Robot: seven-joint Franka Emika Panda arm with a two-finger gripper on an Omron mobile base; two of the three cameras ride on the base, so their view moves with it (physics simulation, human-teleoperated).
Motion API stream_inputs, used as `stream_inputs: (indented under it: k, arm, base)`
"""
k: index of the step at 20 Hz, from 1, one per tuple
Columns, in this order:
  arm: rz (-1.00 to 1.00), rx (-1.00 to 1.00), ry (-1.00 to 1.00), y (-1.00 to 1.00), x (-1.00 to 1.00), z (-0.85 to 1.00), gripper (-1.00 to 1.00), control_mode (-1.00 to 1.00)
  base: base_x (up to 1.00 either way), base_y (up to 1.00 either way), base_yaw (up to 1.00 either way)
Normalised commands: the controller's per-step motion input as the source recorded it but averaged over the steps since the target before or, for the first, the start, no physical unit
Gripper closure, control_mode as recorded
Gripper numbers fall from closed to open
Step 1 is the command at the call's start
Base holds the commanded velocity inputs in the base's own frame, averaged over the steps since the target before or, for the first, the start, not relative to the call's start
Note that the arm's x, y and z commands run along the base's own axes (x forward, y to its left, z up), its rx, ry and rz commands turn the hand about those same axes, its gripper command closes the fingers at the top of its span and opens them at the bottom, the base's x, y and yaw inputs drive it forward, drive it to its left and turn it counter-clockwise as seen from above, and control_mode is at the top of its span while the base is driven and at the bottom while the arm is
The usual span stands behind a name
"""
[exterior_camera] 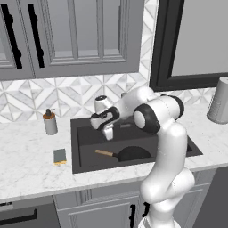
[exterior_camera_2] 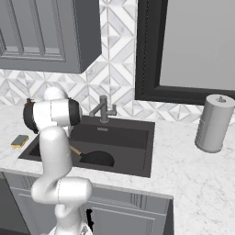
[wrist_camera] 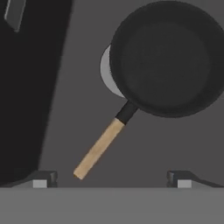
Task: Pick the pan and sponge and place them into the sink. Then turn on the water.
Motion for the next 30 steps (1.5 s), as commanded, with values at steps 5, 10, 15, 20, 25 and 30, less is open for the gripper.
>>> stream_inputs:
  k: [5,10,15,20,25,30]
  arm:
    - [0.52,0.0,0.21,0.2,-0.02,0.29,-1.0,-1.0]
    - [0.62,-0.05,0.12,0.34,-0.17,0.01,-1.0,-1.0]
    - [0.58,-0.1,0.08,0.39,-0.2,0.0,-1.0,-1.0]
    - [0.35,0.0,0.05,0.3,-0.24,0.0,-1.0,-1.0]
    - [0.1,0.14,-0.02,0.27,-0.04,0.0,-1.0,-1.0]
    - [0.09,0.27,-0.07,0.24,-0.09,0.0,-1.0,-1.0]
  base:
    - [0.0,0.0,0.0]
    - [0.0,0.0,0.0]
    - [0.0,0.0,0.0]
    - [0.0,0.0,0.0]
    - [0.0,0.0,0.0]
    - [0.0,0.0,0.0]
